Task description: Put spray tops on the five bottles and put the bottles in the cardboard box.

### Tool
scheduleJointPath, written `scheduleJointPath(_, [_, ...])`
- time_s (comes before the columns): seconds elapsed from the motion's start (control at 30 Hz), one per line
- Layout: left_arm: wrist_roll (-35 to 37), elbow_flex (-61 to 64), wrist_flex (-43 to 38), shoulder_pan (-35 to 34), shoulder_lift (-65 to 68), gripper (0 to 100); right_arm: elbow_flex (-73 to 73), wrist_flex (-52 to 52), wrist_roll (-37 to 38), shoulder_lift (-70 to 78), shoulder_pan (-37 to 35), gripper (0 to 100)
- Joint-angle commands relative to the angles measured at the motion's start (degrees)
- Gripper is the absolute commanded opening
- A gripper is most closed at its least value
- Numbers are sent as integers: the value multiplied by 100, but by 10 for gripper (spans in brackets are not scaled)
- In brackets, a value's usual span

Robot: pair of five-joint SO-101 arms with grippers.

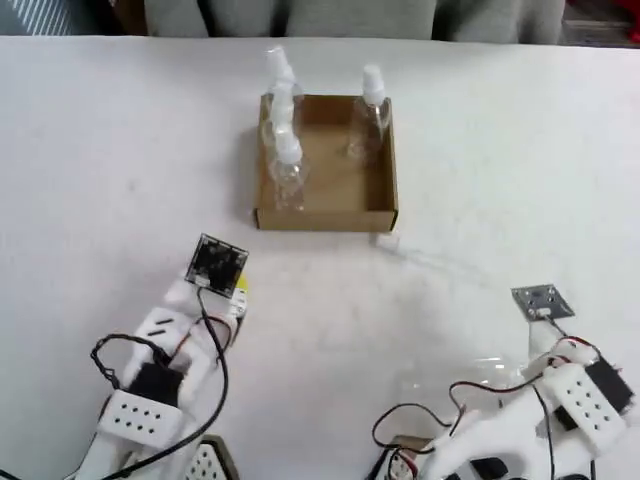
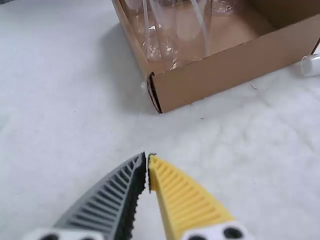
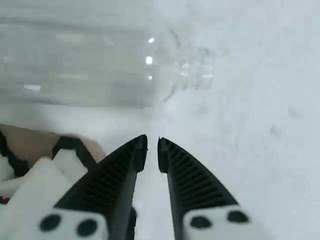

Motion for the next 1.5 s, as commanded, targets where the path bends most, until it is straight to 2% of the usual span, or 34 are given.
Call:
scheduleJointPath(0.0, [-35,-18,18,-57,-101,22,62,-734,-905,-40,-462,16])
scheduleJointPath(0.47, [-35,-18,18,-57,-101,22,88,-2053,-3226,-31,-2202,16])
scheduleJointPath(0.97, [-35,-18,123,-57,-101,22,44,-2062,-5090,-31,-3547,16])
scheduleJointPath(1.07, [-35,-18,123,-57,-101,22,26,-2062,-5310,-31,-3758,16])
scheduleJointPath(1.37, [-35,-18,132,-57,-101,22,-396,-2053,-5319,-40,-4057,19])
scheduleJointPath(1.47, [-35,-18,132,-57,-101,22,-853,-1710,-5257,-40,-4092,21])
